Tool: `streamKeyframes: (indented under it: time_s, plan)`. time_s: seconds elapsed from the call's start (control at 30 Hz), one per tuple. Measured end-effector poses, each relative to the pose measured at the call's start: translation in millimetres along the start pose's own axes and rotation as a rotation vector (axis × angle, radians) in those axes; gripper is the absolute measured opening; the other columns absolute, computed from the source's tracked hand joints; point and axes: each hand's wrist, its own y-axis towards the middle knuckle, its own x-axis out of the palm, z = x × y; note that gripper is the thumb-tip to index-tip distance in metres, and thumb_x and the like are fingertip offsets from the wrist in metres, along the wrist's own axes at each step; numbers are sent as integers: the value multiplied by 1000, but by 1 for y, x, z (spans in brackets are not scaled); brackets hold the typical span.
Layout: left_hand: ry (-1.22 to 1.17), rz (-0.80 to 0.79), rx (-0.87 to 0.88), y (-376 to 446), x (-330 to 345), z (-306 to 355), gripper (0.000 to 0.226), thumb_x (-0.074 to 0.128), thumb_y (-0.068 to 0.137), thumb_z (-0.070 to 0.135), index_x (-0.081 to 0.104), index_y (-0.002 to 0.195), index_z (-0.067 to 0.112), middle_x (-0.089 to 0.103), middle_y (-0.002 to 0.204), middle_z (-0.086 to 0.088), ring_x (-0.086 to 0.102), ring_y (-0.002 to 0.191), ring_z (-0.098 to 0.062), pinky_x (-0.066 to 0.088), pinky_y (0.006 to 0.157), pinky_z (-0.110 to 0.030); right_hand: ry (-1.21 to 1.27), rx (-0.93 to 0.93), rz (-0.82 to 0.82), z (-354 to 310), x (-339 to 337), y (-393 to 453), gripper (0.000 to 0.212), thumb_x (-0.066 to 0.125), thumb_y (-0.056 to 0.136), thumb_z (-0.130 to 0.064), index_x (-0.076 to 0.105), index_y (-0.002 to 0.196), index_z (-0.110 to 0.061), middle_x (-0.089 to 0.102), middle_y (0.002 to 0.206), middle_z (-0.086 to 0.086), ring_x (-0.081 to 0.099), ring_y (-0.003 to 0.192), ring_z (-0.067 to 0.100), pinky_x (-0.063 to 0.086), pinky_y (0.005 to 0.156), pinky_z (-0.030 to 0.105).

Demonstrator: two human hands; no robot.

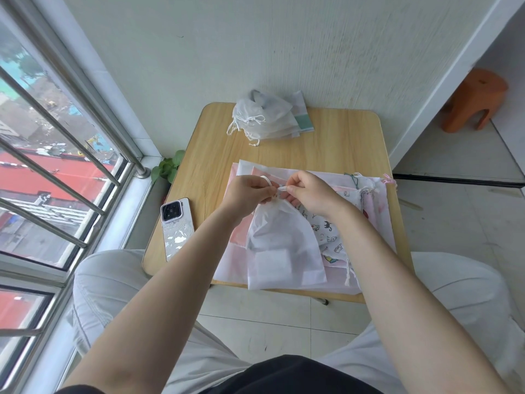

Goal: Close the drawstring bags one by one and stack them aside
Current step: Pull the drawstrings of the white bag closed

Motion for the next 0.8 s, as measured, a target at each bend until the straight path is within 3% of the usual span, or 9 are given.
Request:
streamKeyframes:
  time_s: [0.1,0.2,0.3,0.4,0.53,0.67,0.8]
  plan:
    - [-6,-17,11,-1,0,2,7,73,82,3,72,81,-4,67,61,11,55,56,-2,45,57,-13,-16,-14,6,1,-2,-2,12,62,92,-23,54,99,-18,65,104,1,63,91,16,52,90,40]
    - [-59,-47,5,-2,0,2,12,76,80,2,65,84,4,67,65,3,58,54,-2,46,57,-13,-21,-84,2,-1,-1,-2,25,74,77,-24,55,92,-28,67,107,-5,62,98,12,49,88,32]
    - [-67,-33,-17,-1,0,3,17,79,79,6,64,84,9,67,69,0,60,55,-1,49,59,-13,-66,-119,22,-3,2,-2,20,72,77,-7,59,84,-20,69,87,0,62,77,11,50,77,29]
    - [-58,-24,-37,-1,0,2,12,79,80,11,71,86,5,67,69,0,60,56,-2,52,63,-14,-194,-151,83,-8,4,-2,17,74,77,-5,63,80,-16,69,74,2,58,64,9,47,65,24]
    - [-41,-51,-86,-1,-2,0,11,81,78,17,77,84,9,71,75,0,60,69,-10,52,69,-20,-269,-173,176,-8,6,-1,13,73,79,-7,65,79,-17,70,72,1,64,68,13,46,61,23]
    - [78,-70,-108,-5,-1,3,21,86,71,31,79,85,17,72,80,2,59,69,-4,45,57,-10,-272,-169,201,-6,7,-1,9,73,82,-11,68,85,-18,72,77,-2,67,73,11,51,68,24]
    - [219,-54,-24,-4,5,3,19,83,72,40,77,71,21,67,73,-5,52,68,-13,41,65,-31,-317,-174,212,-8,8,-1,9,72,83,-11,73,90,-16,71,81,-1,67,79,15,51,73,26]
